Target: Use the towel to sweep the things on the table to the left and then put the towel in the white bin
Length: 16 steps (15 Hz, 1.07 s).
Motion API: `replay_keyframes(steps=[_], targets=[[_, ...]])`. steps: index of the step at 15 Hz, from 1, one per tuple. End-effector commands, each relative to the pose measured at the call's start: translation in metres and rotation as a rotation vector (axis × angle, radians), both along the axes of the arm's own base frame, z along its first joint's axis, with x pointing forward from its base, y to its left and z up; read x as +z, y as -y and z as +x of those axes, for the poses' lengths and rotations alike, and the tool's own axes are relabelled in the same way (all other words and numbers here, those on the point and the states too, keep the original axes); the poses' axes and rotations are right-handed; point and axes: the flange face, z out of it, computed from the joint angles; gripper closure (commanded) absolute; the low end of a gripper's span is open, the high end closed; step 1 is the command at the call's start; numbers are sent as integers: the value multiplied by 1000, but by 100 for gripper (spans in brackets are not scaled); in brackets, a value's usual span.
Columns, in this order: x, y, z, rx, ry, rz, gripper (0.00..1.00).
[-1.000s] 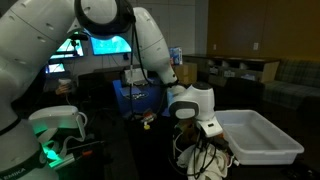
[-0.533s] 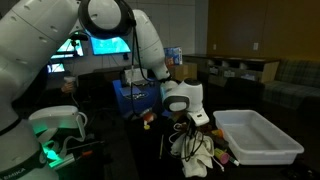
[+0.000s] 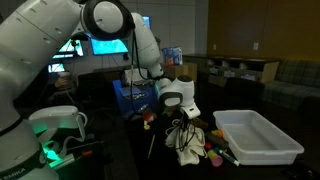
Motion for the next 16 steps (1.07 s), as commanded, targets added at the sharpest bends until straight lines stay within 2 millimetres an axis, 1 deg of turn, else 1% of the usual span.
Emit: replay_keyframes(steps=[1, 2, 4, 5, 7, 8, 10, 12, 14, 16], targets=[[29, 27, 5, -30, 29, -2, 91], [40, 39, 4, -43, 42, -2, 91], [72, 58, -2, -43, 75, 5, 91], [91, 66, -10, -41, 100, -1, 91], [123, 77, -23, -22, 120, 21, 91], [137, 78, -33, 1, 120, 46, 91], [160, 75, -59, 47, 110, 82, 91], [179, 65, -89, 91, 87, 122, 91], [197, 49, -118, 161, 72, 186, 91], [212, 34, -150, 199, 67, 213, 91]])
